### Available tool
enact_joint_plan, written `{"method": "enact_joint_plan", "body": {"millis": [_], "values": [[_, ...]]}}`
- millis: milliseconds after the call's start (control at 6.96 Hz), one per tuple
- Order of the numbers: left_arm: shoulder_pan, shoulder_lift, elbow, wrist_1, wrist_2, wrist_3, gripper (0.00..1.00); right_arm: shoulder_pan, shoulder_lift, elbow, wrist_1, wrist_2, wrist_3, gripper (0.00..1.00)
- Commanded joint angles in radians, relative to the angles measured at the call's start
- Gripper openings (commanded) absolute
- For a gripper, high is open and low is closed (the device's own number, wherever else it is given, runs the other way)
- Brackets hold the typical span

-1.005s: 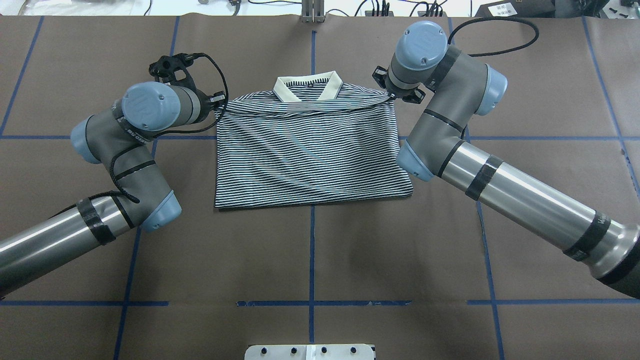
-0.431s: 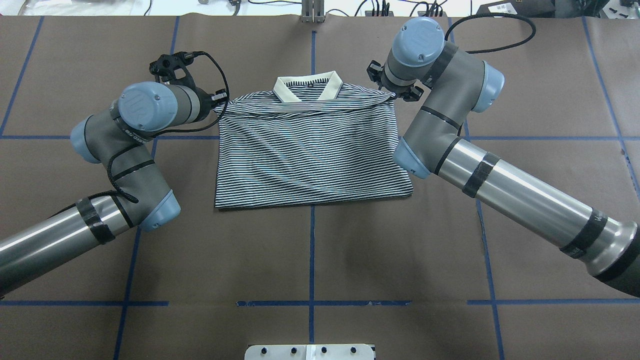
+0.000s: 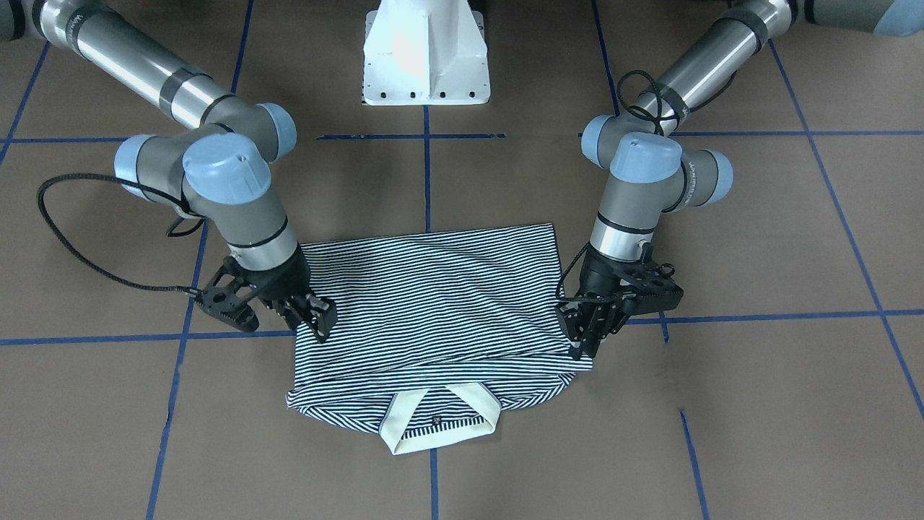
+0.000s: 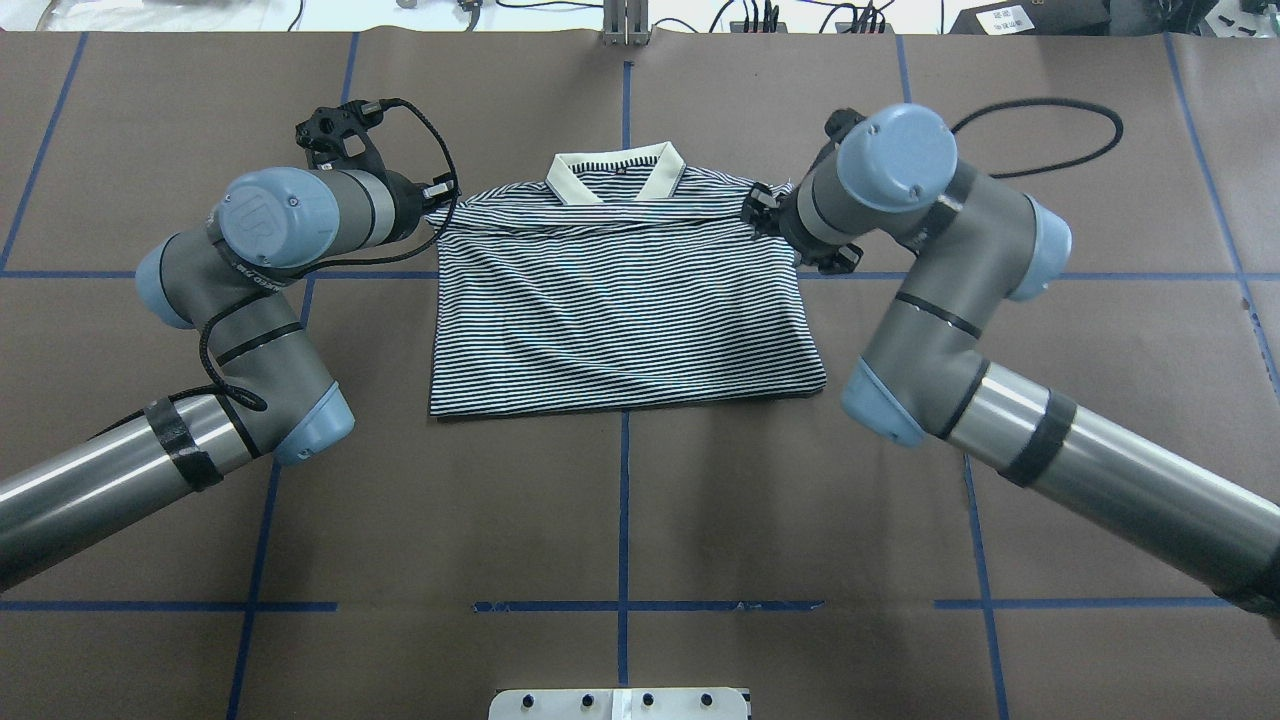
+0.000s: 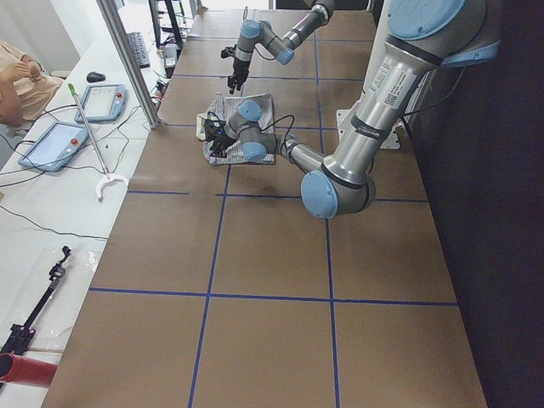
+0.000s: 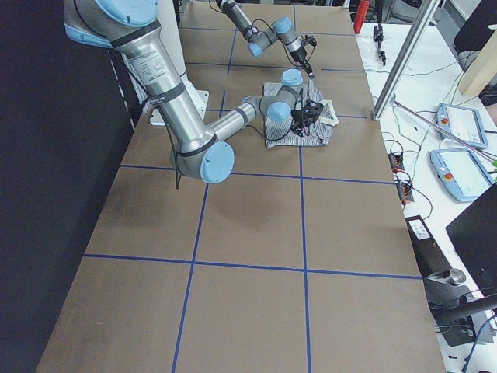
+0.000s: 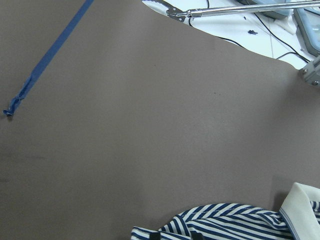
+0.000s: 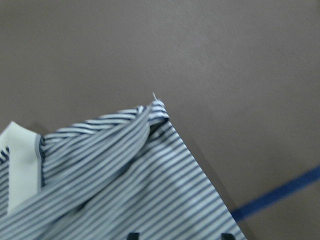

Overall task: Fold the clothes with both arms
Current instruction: 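Move the right gripper down to the folded shirt's side edge nearest it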

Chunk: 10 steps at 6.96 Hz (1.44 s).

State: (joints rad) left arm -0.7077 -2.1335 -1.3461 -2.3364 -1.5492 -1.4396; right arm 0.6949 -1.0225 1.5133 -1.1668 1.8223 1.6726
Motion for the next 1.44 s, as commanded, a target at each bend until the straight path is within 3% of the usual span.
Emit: {"method": "enact_joint_plan", "body": {"millis": [0, 862, 1005, 1292], "values": [[0.005, 0.012, -0.001, -0.006, 0.003, -0.022, 0.36, -0.066, -0.169, 0.186, 0.001, 0.002, 0.068, 0.67], [0.004, 0.015, -0.028, 0.002, 0.008, -0.025, 0.36, -0.115, -0.176, 0.148, 0.001, -0.021, 0.078, 0.66], [0.004, 0.015, -0.028, 0.002, 0.008, -0.036, 0.36, -0.115, -0.176, 0.148, 0.003, -0.021, 0.078, 0.61], [0.004, 0.015, -0.028, 0.002, 0.008, -0.038, 0.36, -0.115, -0.179, 0.148, 0.003, -0.021, 0.078, 0.25]]}}
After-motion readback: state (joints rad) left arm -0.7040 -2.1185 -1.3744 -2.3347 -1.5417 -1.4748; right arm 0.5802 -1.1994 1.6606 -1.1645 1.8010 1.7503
